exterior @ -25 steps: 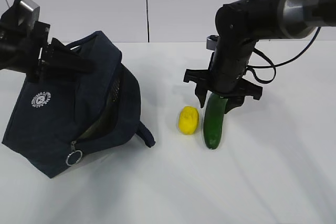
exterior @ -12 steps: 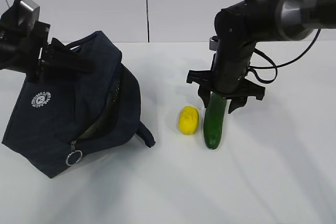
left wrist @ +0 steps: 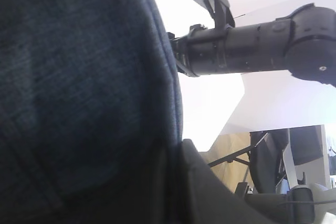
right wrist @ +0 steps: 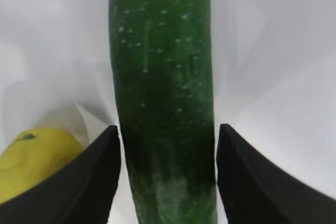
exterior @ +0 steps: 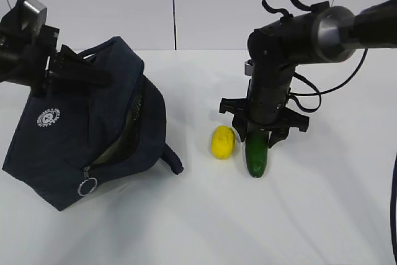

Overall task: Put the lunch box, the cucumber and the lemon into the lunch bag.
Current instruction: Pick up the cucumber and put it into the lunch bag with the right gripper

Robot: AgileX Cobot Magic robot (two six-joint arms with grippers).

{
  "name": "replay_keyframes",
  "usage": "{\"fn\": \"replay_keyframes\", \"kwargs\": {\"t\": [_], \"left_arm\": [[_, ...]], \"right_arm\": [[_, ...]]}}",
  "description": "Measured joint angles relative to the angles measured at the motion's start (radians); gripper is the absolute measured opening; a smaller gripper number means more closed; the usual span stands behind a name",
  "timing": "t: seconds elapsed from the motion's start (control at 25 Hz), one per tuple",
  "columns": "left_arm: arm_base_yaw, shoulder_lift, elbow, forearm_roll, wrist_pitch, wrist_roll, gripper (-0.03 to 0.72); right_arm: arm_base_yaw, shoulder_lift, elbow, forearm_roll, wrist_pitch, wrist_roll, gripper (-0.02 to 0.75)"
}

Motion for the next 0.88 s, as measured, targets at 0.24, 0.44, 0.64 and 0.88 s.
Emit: {"fn": "replay_keyframes", "kwargs": {"t": [0.24,0.44,0.64,0.88], "left_arm": [[0.000,0.000,0.000,0.000,0.000,0.000,0.006],[0.000,0.000,0.000,0.000,0.000,-0.004,0.006],[0.000,0.000,0.000,0.000,0.000,-0.008,0.006],[0.002,0.000,0.000,0.012,0.000,-0.012,-0.004]], "right_arm": [[0.000,0.003,0.000,0.000,0.000,0.000,0.436],[0.000,0.003,0.000,0.000,0.000,0.000,0.379],[0.000,0.003,0.000,0.000,0.005,-0.002,0.330],[0.000,-0.008,0.000,0.000,0.026,-0.053,0.328]]}}
